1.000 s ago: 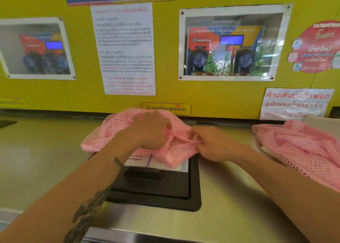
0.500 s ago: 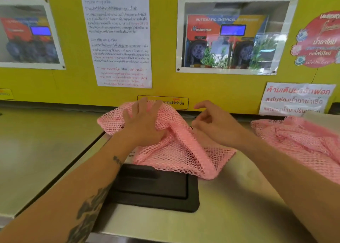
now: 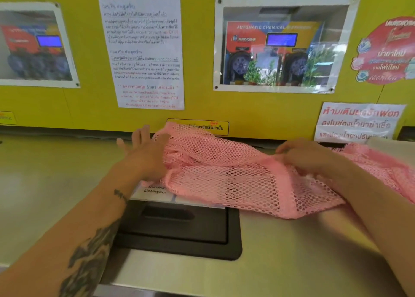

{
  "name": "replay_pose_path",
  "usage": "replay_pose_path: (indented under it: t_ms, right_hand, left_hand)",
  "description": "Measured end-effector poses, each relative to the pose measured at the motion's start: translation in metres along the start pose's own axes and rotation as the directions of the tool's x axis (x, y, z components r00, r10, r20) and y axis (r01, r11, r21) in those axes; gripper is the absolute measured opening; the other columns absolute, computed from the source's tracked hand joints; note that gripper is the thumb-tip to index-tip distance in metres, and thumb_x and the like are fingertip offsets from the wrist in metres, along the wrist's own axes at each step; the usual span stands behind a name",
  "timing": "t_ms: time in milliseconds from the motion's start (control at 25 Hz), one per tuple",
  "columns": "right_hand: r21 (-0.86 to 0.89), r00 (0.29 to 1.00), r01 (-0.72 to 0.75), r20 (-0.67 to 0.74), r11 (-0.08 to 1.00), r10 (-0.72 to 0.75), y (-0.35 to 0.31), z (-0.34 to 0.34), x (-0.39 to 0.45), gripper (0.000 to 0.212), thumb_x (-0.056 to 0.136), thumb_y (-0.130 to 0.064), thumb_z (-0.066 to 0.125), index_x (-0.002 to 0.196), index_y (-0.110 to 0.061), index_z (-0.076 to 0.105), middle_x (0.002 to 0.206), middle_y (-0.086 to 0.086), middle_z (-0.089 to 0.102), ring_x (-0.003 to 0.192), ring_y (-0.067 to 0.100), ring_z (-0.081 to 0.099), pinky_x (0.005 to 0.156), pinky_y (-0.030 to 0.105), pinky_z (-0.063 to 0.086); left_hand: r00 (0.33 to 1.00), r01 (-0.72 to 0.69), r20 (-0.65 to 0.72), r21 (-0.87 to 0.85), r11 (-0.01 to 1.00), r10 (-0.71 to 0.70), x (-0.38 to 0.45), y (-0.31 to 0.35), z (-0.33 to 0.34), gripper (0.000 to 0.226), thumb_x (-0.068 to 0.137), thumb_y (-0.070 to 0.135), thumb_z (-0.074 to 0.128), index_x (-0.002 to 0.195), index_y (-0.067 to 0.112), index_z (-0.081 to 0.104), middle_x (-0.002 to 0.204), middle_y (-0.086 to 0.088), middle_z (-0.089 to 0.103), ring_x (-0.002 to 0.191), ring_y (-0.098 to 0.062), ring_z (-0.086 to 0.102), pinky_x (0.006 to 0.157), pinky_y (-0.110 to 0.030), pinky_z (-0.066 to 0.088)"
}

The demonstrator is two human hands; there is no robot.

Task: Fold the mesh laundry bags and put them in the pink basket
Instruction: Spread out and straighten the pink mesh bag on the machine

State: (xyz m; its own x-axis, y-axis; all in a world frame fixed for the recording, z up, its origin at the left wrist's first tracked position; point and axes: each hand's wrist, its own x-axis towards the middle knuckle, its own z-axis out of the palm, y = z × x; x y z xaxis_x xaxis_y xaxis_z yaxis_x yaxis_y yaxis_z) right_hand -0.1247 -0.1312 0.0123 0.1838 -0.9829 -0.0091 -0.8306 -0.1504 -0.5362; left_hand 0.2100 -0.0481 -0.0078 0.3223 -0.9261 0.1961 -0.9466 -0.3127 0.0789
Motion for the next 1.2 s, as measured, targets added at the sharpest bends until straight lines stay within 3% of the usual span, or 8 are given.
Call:
replay_pose_path:
  t_ms: [120, 280, 480, 640, 720, 880, 1040, 1200]
  right_hand:
    - [-0.077, 0.934, 0.205, -0.282, 0.976, -0.219, -0.016, 0.009, 0.001, 0.054, 0.087, -0.012, 0.057, 0.139, -0.025, 0.047, 0.135, 0.008, 0.056, 0.116, 0.026, 0.054, 0.09, 0.038, 0.047]
    - [-0.232, 0.897, 0.424, -0.026, 0.875, -0.442, -0.054, 0.059, -0.002, 0.063, 0.084, -0.021, 0.058, 0.145, -0.026, 0.04, 0.146, 0.006, 0.048, 0.132, 0.027, 0.046, 0.107, 0.047, 0.041]
    - [-0.281, 0.923, 0.339, -0.085, 0.898, -0.375, -0.048, 0.056, 0.007, 0.019, 0.087, -0.017, 0.052, 0.099, -0.021, 0.067, 0.108, 0.003, 0.068, 0.091, 0.023, 0.061, 0.076, 0.037, 0.052]
    - [-0.055, 0.937, 0.1, -0.332, 0.993, -0.113, -0.002, 0.006, 0.021, 0.01, 0.085, -0.015, 0.057, 0.093, -0.019, 0.062, 0.096, 0.006, 0.065, 0.08, 0.022, 0.061, 0.066, 0.033, 0.052]
    - [-0.146, 0.905, -0.1, -0.425, 0.984, 0.029, 0.028, -0.006, 0.015, 0.016, 0.083, -0.018, 0.057, 0.097, -0.012, 0.057, 0.096, 0.014, 0.064, 0.083, 0.033, 0.061, 0.074, 0.042, 0.055]
    - [-0.328, 0.928, -0.129, -0.373, 0.936, -0.003, 0.025, 0.001, 0.009, 0.041, 0.08, -0.014, 0.059, 0.12, -0.011, 0.048, 0.112, 0.016, 0.053, 0.1, 0.039, 0.056, 0.08, 0.045, 0.051]
    - [-0.036, 0.899, 0.367, -0.242, 0.93, -0.364, -0.031, 0.021, -0.011, 0.056, 0.086, -0.006, 0.058, 0.138, -0.022, 0.046, 0.13, 0.008, 0.049, 0.116, 0.024, 0.052, 0.089, 0.039, 0.049]
    - [-0.032, 0.882, 0.434, 0.218, 0.9, -0.417, -0.054, 0.057, -0.029, 0.061, 0.092, -0.035, 0.059, 0.147, -0.025, 0.034, 0.131, -0.004, 0.049, 0.115, 0.018, 0.057, 0.095, 0.037, 0.047]
  left_hand:
    - [0.993, -0.036, -0.115, -0.125, 0.991, 0.022, -0.007, 0.018, -0.008, 0.083, 0.078, 0.037, 0.069, 0.146, 0.039, 0.021, 0.159, -0.007, -0.002, 0.147, -0.031, -0.005, 0.115, -0.064, -0.001]
    - [0.837, -0.369, -0.483, -0.147, 0.918, 0.259, -0.032, 0.066, -0.015, 0.039, 0.074, 0.016, 0.057, 0.111, 0.027, 0.051, 0.117, 0.0, 0.044, 0.115, -0.023, 0.041, 0.101, -0.044, 0.029]
    - [0.822, -0.568, -0.006, -0.094, 0.818, 0.57, -0.046, 0.086, 0.012, 0.035, 0.091, 0.038, 0.043, 0.125, 0.031, 0.048, 0.123, -0.001, 0.049, 0.117, -0.022, 0.045, 0.101, -0.046, 0.039]
    - [0.885, -0.371, 0.263, -0.097, 0.923, 0.384, -0.034, 0.071, 0.018, 0.052, 0.091, 0.062, 0.029, 0.141, 0.049, 0.029, 0.16, -0.003, 0.019, 0.147, -0.033, 0.012, 0.117, -0.059, 0.009]
    - [0.916, -0.28, 0.281, -0.059, 0.958, 0.285, -0.025, 0.051, 0.012, 0.051, 0.085, 0.064, 0.033, 0.133, 0.046, 0.038, 0.156, -0.007, 0.027, 0.143, -0.034, 0.023, 0.115, -0.057, 0.018]
    - [0.995, -0.083, 0.064, 0.108, 0.991, 0.077, -0.023, 0.031, -0.012, 0.027, 0.09, 0.043, 0.041, 0.107, 0.03, 0.057, 0.122, -0.003, 0.06, 0.115, -0.027, 0.053, 0.103, -0.05, 0.036]
    - [0.948, -0.177, -0.236, 0.169, 0.97, 0.214, -0.027, 0.05, -0.008, 0.018, 0.084, 0.032, 0.048, 0.1, 0.027, 0.057, 0.108, 0.001, 0.058, 0.111, -0.025, 0.051, 0.104, -0.054, 0.031]
    - [0.955, -0.26, 0.131, -0.067, 0.963, 0.267, -0.022, 0.05, 0.01, 0.039, 0.091, 0.046, 0.04, 0.127, 0.034, 0.05, 0.135, -0.006, 0.046, 0.127, -0.029, 0.041, 0.108, -0.056, 0.031]
